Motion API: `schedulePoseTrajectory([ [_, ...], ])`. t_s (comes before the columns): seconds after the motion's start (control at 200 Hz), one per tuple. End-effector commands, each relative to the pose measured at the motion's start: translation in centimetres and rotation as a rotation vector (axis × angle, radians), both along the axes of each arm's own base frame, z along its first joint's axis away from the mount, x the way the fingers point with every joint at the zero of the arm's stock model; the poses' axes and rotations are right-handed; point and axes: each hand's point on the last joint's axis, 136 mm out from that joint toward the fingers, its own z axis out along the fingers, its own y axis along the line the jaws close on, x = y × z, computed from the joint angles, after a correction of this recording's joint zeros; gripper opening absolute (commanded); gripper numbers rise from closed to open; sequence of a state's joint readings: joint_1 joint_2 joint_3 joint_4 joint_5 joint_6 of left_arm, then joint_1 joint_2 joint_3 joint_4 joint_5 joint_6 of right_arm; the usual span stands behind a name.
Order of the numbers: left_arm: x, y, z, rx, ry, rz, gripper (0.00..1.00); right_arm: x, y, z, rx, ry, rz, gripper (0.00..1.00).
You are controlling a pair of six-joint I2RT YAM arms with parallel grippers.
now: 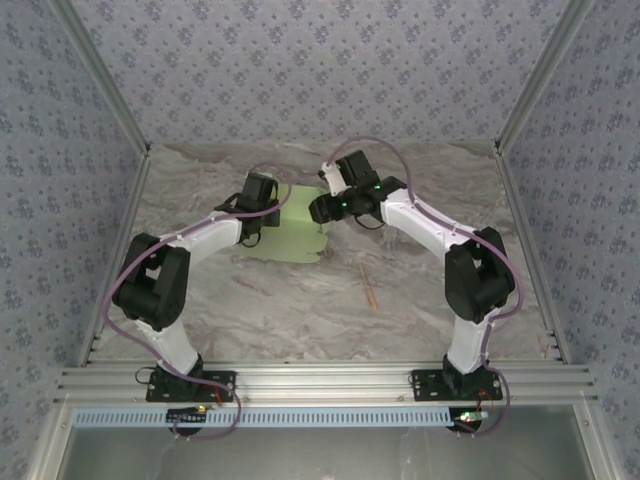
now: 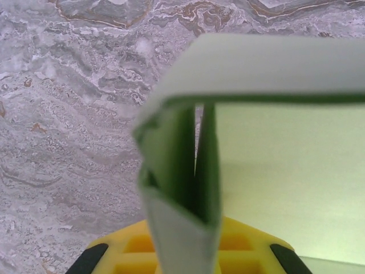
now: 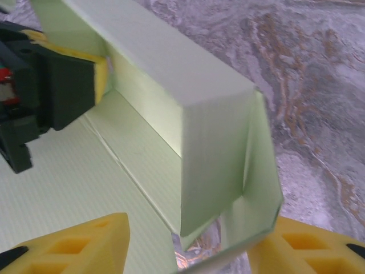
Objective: Fold the paper box
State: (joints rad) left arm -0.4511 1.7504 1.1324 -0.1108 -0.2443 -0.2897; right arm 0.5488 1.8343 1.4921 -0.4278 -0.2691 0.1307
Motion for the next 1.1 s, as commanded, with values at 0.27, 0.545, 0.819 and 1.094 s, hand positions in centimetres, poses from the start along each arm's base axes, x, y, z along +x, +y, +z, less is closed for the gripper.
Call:
schedulePoseTrajectory([
  [0.27, -0.1, 0.7, -0.1, -0.021, 0.000, 0.010, 0.00, -1.6, -4.1, 3.3, 0.075, -0.040, 0.088, 0.67],
  [0.545, -0.2, 0.4, 0.1, -0.034, -0.005, 0.003, 0.00, -0.6, -0.5, 5.4, -0.104, -0.181, 0.085, 0.58],
  [0.819, -0.4, 0.4, 0.7, -0.040, -0.014, -0.001, 0.00, 2.7, 0.2, 3.7, -0.180, -0.142, -0.055, 0.54],
  [1.094, -0.2, 0.2, 1.1, -0.048, -0.023, 0.000, 0.00, 2.6, 1.1, 0.9, -0.169, -0.067, -0.102, 0.49],
])
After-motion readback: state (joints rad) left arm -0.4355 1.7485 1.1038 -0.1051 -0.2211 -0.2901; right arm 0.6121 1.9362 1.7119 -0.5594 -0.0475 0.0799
